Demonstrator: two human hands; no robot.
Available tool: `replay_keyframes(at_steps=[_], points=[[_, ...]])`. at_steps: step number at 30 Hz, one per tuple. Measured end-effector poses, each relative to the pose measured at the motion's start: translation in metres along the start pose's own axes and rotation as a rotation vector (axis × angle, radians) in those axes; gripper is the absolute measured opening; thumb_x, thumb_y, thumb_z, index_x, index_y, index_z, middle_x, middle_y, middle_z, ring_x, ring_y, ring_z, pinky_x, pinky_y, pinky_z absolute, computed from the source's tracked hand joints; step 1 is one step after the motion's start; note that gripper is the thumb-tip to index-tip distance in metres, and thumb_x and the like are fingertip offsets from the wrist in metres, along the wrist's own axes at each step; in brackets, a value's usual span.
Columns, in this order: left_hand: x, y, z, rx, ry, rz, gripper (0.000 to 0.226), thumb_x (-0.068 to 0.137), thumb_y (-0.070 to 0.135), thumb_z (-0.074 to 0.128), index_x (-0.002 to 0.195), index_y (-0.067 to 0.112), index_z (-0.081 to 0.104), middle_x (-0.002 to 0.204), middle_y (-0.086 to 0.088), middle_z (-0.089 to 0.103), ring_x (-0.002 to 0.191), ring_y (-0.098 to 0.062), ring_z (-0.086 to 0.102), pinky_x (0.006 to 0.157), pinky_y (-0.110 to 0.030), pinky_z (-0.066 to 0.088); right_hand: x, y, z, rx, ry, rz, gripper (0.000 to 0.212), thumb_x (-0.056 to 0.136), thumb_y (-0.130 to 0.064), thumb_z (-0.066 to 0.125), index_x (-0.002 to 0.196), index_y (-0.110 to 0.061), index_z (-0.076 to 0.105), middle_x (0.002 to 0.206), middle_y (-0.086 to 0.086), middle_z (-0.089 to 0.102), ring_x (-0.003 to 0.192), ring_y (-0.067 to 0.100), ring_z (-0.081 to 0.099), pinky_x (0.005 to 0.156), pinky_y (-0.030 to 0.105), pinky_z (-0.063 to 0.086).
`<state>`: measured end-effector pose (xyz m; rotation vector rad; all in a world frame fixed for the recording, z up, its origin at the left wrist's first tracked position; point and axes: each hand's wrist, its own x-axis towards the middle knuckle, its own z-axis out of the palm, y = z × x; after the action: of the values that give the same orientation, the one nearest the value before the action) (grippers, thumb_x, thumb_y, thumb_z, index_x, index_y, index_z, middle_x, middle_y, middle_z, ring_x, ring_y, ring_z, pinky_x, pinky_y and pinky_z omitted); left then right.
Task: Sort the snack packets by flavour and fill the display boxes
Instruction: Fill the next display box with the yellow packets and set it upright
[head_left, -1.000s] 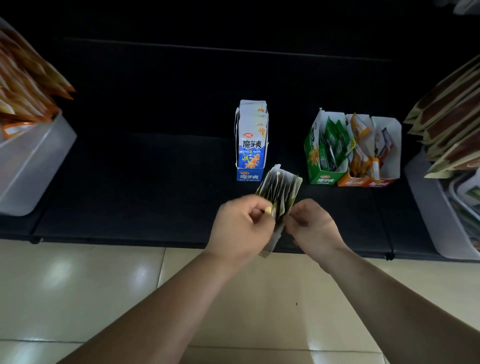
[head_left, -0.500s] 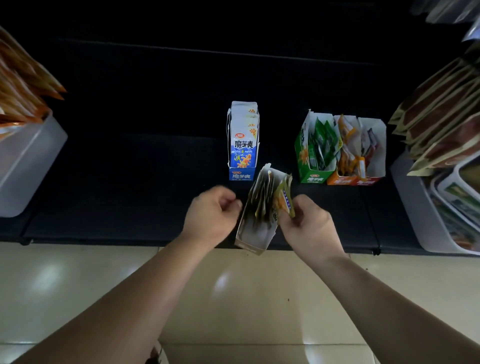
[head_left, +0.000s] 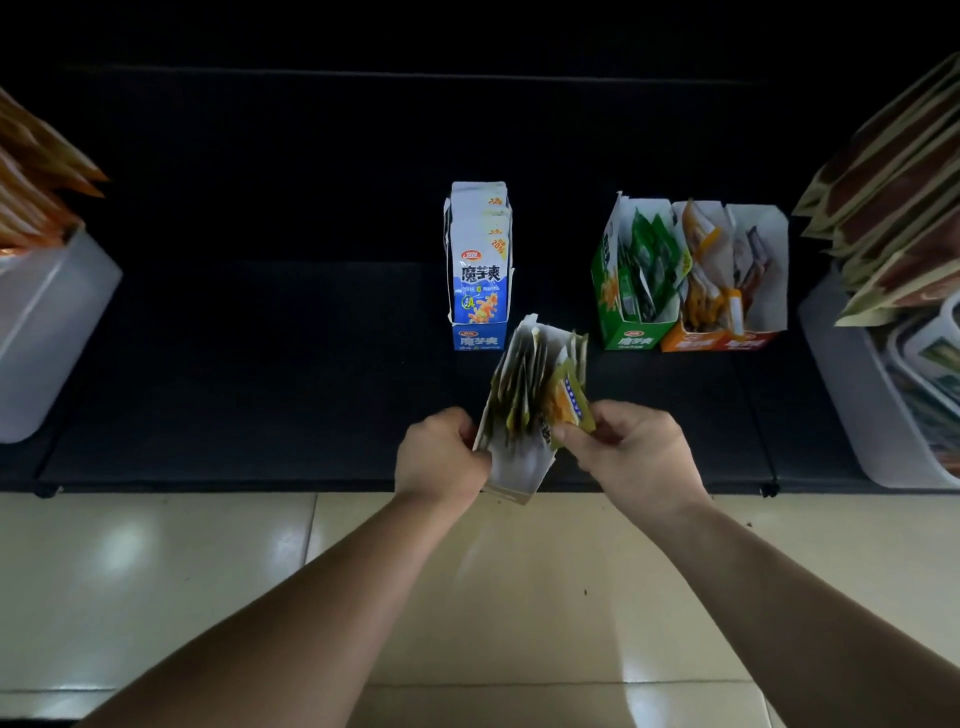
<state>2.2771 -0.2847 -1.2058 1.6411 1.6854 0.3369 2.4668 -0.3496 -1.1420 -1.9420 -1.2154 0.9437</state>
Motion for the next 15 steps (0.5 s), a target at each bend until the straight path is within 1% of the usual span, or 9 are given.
replay_keyframes(at_steps=[2, 3, 5, 6, 7, 9, 11, 13, 15], points=[[-0.003, 0.001, 0.000, -0.013, -0.009, 0.056, 0.026, 0.077, 0.016, 0.070, 0.060, 0.015, 0.050, 0.054, 0.003, 0.054, 0.051, -0.018, 0.051, 0.045, -0.031, 0.034, 0.001, 0.002, -0.002, 0.007, -0.009, 0.010, 0.016, 0.091, -0.029, 0.078, 0.077, -0.021, 0.075, 0.070, 0.008, 0.067, 0.069, 0.030, 0.061, 0.056, 0.041, 0.050], [-0.006, 0.003, -0.001, -0.028, -0.023, 0.084, 0.032, 0.078, 0.016, 0.068, 0.056, 0.016, 0.045, 0.049, 0.005, 0.047, 0.047, -0.015, 0.043, 0.043, -0.029, 0.027, 0.001, 0.002, -0.002, 0.011, -0.014, 0.013, 0.016, 0.091, -0.028, 0.079, 0.076, -0.022, 0.076, 0.069, 0.006, 0.067, 0.063, 0.027, 0.057, 0.054, 0.038, 0.047], [-0.011, 0.008, -0.004, -0.052, -0.050, 0.136, 0.041, 0.081, 0.017, 0.066, 0.052, 0.017, 0.038, 0.045, 0.006, 0.036, 0.043, -0.011, 0.030, 0.044, -0.027, 0.022, 0.001, 0.000, -0.001, 0.018, -0.022, 0.028, 0.017, 0.091, -0.026, 0.079, 0.074, -0.022, 0.076, 0.062, 0.001, 0.063, 0.054, 0.011, 0.049, 0.048, 0.024, 0.040], [-0.014, 0.011, -0.006, -0.046, -0.046, 0.161, 0.042, 0.082, 0.017, 0.065, 0.052, 0.016, 0.037, 0.044, 0.005, 0.035, 0.043, -0.011, 0.028, 0.044, -0.028, 0.022, 0.001, -0.001, -0.001, 0.020, -0.019, 0.036, 0.018, 0.090, -0.025, 0.079, 0.073, -0.023, 0.076, 0.059, -0.001, 0.060, 0.053, 0.008, 0.046, 0.047, 0.021, 0.038], [-0.016, 0.012, -0.009, -0.033, -0.021, 0.189, 0.041, 0.083, 0.017, 0.065, 0.053, 0.016, 0.038, 0.044, 0.004, 0.036, 0.043, -0.013, 0.030, 0.044, -0.028, 0.023, 0.001, -0.002, -0.001, 0.017, -0.015, 0.043, 0.019, 0.090, -0.025, 0.079, 0.072, -0.023, 0.076, 0.059, 0.000, 0.060, 0.052, 0.008, 0.045, 0.047, 0.020, 0.037], [-0.020, 0.013, -0.016, 0.025, 0.060, 0.239, 0.031, 0.084, 0.020, 0.066, 0.058, 0.016, 0.049, 0.048, 0.004, 0.047, 0.044, -0.015, 0.042, 0.044, -0.027, 0.031, 0.002, -0.003, -0.002, -0.003, -0.005, 0.048, 0.018, 0.091, -0.027, 0.078, 0.073, -0.023, 0.076, 0.064, 0.006, 0.064, 0.054, 0.010, 0.046, 0.047, 0.024, 0.038], [-0.023, 0.019, -0.026, 0.046, 0.146, 0.267, 0.019, 0.085, 0.025, 0.066, 0.068, 0.018, 0.059, 0.054, 0.004, 0.056, 0.050, -0.020, 0.053, 0.048, -0.030, 0.043, 0.001, -0.005, -0.003, -0.018, 0.005, 0.048, 0.017, 0.091, -0.027, 0.078, 0.075, -0.022, 0.076, 0.071, 0.011, 0.068, 0.057, 0.016, 0.051, 0.050, 0.030, 0.043], [-0.028, 0.027, -0.038, -0.049, 0.222, 0.306, 0.017, 0.088, 0.028, 0.065, 0.073, 0.020, 0.060, 0.055, 0.005, 0.057, 0.049, -0.018, 0.054, 0.048, -0.034, 0.047, -0.001, -0.009, -0.004, -0.026, 0.015, 0.049, 0.016, 0.090, -0.027, 0.078, 0.077, -0.018, 0.076, 0.074, 0.015, 0.069, 0.062, 0.025, 0.056, 0.056, 0.041, 0.052], [-0.032, 0.037, -0.052, -0.208, 0.216, 0.286, 0.016, 0.096, 0.028, 0.062, 0.081, 0.022, 0.062, 0.060, 0.002, 0.061, 0.046, -0.016, 0.062, 0.047, -0.038, 0.053, -0.003, -0.013, -0.006, -0.001, 0.042, 0.056, 0.017, 0.091, -0.027, 0.077, 0.079, -0.014, 0.075, 0.074, 0.016, 0.069, 0.065, 0.031, 0.060, 0.064, 0.050, 0.057]])
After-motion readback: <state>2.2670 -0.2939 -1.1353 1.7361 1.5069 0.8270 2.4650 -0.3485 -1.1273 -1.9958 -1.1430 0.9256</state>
